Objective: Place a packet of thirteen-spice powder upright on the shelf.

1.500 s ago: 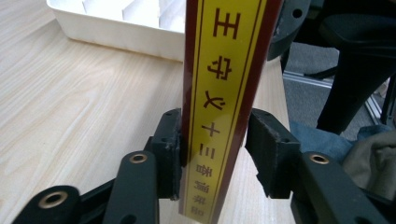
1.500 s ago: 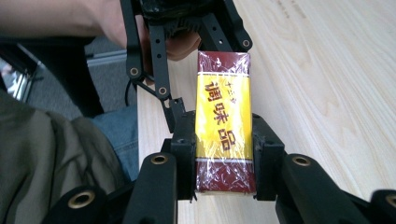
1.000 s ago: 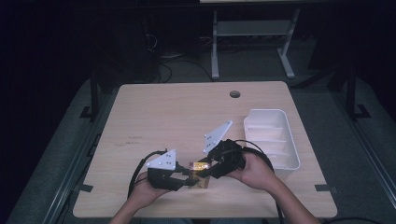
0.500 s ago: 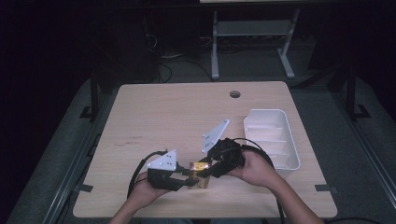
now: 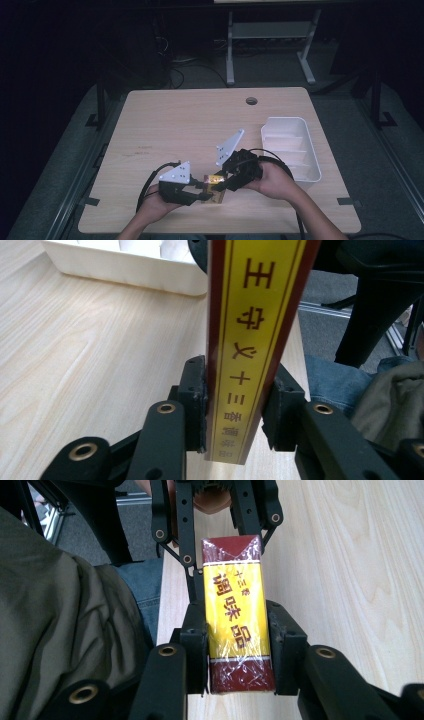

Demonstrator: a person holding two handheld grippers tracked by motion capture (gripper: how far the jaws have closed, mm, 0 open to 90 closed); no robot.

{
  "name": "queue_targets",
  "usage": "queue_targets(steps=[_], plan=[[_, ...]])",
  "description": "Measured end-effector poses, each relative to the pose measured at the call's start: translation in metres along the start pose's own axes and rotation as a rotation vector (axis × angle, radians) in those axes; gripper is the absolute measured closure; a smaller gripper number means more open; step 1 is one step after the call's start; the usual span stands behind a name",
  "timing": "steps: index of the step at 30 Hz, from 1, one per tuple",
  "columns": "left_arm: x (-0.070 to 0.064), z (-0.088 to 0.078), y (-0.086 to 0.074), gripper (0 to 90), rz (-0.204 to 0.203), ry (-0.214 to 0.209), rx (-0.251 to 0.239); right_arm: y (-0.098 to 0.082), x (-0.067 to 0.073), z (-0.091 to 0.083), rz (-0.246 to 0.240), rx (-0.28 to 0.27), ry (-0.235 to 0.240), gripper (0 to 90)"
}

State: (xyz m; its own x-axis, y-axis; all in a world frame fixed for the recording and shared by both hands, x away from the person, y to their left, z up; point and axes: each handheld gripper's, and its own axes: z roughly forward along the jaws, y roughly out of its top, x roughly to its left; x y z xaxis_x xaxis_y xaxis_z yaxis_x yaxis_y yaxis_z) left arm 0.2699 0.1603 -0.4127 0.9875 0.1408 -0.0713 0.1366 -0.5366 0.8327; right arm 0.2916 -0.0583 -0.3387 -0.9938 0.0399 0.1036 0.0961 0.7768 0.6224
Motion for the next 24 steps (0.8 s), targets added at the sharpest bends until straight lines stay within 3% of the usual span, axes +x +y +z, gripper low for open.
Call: queue_targets(steps=[3, 4, 10, 24], plan=[[-0.001, 0.0, 0.001, 61.3, 0.007, 0.014, -0.007, -0.001, -0.001, -0.003, 0.006, 0.005, 0.0, 67.8], [-0.002, -0.001, 0.002, 60.0, 0.017, 0.038, -0.005, -0.001, -0.003, -0.005, 0.006, 0.007, -0.001, 67.8], [0.002, -0.008, -0.001, 54.1, -0.005, 0.075, -0.02, -0.003, -0.009, -0.012, 0.007, 0.039, -0.018, 67.8], [0.01, -0.015, -0.007, 48.5, -0.04, 0.138, -0.005, -0.025, -0.044, -0.059, 0.089, 0.036, -0.095, 67.7]])
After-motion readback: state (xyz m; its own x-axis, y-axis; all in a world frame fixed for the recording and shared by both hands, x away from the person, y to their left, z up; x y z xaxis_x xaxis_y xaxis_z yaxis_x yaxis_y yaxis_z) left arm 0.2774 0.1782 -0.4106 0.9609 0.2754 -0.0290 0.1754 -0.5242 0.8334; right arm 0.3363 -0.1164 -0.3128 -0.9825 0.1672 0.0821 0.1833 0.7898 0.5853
